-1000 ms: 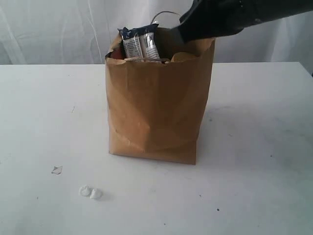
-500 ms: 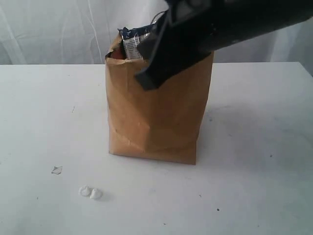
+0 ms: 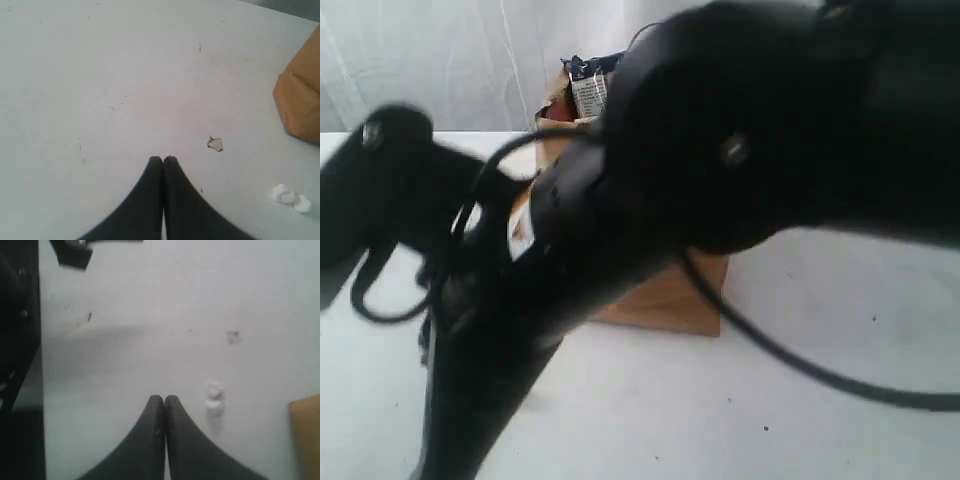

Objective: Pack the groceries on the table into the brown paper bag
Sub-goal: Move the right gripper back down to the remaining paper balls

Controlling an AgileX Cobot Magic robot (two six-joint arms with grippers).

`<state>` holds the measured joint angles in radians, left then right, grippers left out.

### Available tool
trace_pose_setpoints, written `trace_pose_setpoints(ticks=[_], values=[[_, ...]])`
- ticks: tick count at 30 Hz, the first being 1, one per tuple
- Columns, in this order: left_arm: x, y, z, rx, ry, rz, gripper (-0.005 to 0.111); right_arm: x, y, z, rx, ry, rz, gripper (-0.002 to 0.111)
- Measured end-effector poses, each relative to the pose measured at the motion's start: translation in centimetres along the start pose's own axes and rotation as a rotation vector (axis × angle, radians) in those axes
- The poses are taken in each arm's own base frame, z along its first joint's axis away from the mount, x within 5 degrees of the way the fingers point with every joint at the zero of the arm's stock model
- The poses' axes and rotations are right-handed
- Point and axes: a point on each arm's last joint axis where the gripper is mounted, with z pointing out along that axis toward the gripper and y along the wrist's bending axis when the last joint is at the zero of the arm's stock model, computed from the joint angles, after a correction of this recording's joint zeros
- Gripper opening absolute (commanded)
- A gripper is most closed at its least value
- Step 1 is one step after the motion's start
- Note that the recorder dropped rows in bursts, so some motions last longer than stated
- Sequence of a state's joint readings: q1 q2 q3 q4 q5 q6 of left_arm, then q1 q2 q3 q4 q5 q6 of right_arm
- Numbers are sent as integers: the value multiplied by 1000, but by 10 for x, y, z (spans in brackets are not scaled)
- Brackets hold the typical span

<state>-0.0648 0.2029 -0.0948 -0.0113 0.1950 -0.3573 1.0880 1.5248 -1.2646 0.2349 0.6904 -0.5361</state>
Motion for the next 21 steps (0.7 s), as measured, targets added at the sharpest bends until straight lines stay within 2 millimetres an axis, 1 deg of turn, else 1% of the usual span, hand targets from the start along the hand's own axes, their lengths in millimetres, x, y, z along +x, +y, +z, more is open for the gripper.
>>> trace_pose_setpoints(ticks=[2, 5, 8, 9, 13, 16, 18, 19, 20, 21], values=[[0, 0, 0, 0, 0, 0, 0, 10, 5, 25, -59, 111, 1, 10], [0, 0, 0, 0, 0, 0, 0, 29, 9, 61, -138, 275, 11, 30], [0, 0, 0, 0, 0, 0, 0, 43, 11, 87, -179, 371, 19, 46], [0, 0, 0, 0, 0, 0, 0, 47, 11, 94, -184, 392, 19, 49], [0, 0, 0, 0, 0, 0, 0, 53, 6, 110, -144, 401, -14, 51], [0, 0, 0, 0, 0, 0, 0, 47, -1, 114, -63, 332, -47, 51], [0, 0, 0, 0, 0, 0, 0, 43, -10, 116, 2, 264, -50, 51], [0, 0, 0, 0, 0, 0, 0, 42, -21, 121, 54, 213, -17, 51], [0, 0, 0, 0, 0, 0, 0, 44, -26, 123, 70, 205, -1, 51], [0, 0, 0, 0, 0, 0, 0, 50, -35, 131, 87, 215, 48, 51]])
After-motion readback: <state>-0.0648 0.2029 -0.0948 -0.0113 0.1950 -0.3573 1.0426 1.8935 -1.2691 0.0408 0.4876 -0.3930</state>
